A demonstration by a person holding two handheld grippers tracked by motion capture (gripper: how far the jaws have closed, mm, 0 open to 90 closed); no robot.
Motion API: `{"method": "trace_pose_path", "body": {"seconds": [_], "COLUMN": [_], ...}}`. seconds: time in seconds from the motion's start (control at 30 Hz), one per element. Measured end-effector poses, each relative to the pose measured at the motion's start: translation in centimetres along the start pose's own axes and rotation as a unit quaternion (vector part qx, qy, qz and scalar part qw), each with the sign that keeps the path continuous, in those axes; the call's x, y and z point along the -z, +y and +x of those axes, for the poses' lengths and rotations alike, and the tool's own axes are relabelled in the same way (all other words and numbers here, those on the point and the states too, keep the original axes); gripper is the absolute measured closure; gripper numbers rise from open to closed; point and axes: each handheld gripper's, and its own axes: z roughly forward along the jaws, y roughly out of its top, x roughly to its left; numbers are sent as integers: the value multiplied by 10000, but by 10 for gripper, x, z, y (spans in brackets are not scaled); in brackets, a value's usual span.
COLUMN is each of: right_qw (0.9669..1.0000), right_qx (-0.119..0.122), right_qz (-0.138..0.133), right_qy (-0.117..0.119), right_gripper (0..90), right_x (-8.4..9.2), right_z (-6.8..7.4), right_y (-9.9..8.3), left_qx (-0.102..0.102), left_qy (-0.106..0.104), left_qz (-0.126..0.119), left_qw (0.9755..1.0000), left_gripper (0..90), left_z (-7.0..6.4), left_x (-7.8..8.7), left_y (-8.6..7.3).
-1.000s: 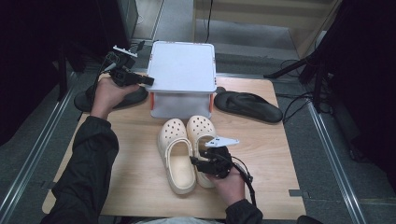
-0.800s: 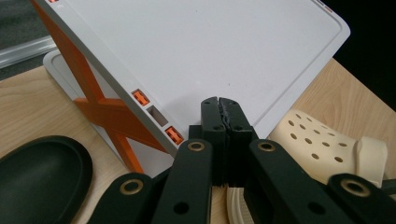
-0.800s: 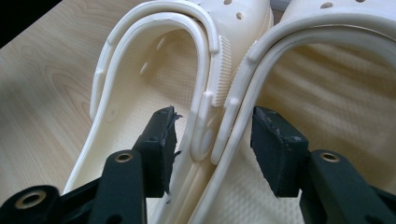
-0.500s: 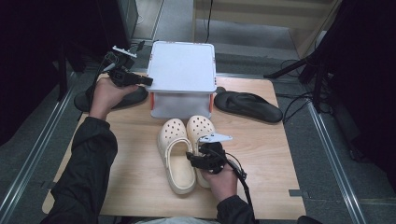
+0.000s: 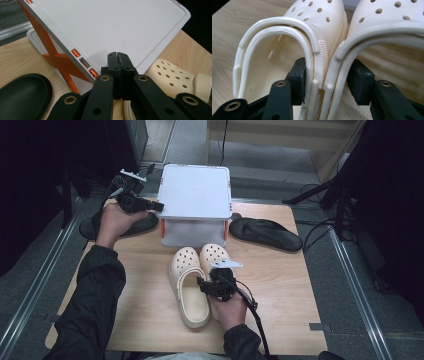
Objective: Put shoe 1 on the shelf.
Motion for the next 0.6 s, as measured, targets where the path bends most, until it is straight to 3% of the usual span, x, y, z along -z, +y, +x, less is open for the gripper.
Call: {"method": "trace_pose_path", "body": {"seconds": [0.43,0.6], "right_qw": [9999,9999], "right_qx": [-158,-109], "right_qz": [26,-19], "right_qy": [29,-80], "right_gripper": [611,644], "right_x": [1,2], "right_z": [-4,-5], "right_y": [2,3], "left_qx": [6,4], "left_qy": [-20,-15], "left_qz": [-30,-28], "left_qw": [10000,10000], "left_gripper": [900,900], "left_z": [1,1], "left_x": [-1,-1], "left_y": [0,0]}}
